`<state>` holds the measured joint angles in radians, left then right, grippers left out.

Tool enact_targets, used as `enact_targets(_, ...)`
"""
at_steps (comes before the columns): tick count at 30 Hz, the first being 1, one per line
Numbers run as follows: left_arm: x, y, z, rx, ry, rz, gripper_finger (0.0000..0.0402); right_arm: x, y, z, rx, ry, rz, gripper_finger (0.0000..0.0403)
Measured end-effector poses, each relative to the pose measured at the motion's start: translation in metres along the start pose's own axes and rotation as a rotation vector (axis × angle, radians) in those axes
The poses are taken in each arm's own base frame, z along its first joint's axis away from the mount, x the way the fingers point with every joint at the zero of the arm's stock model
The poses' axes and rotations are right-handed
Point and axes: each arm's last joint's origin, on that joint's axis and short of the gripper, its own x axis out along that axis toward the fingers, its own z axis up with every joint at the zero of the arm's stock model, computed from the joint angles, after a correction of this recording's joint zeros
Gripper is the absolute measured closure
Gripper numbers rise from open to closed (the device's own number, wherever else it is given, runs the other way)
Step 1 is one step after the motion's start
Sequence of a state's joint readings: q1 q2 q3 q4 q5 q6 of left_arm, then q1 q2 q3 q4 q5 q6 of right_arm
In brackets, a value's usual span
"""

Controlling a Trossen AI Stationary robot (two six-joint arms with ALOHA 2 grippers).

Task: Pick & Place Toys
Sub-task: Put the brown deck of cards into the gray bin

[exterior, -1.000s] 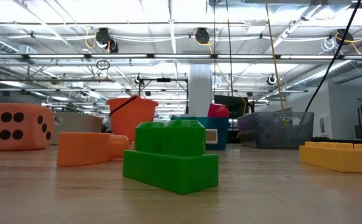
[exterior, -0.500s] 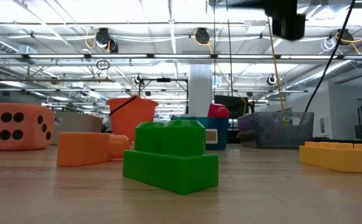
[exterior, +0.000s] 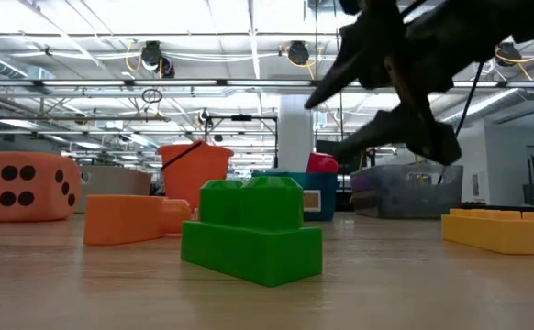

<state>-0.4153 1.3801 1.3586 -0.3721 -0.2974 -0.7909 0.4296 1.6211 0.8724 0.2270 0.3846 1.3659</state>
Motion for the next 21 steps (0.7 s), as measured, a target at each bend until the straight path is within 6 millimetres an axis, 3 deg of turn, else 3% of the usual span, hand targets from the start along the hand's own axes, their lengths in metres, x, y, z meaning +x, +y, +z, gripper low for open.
enact_targets(10,-0.003,-0.001,-0.006,0.017,0.036,0.01,0.0131,0.013,-0.036,0.011,0.033,0.049,-0.095,0.0181)
enact_targets(15,-0.002,-0.001,-0.005,0.016,0.032,0.013,0.0131,0.016,-0.04,0.021,0.042,0.029,0.01,0.0181)
enact_targets(21,-0.002,-0.001,-0.006,0.016,0.033,0.013,0.0131,0.017,-0.054,0.026,0.056,0.058,-0.012,0.0181)
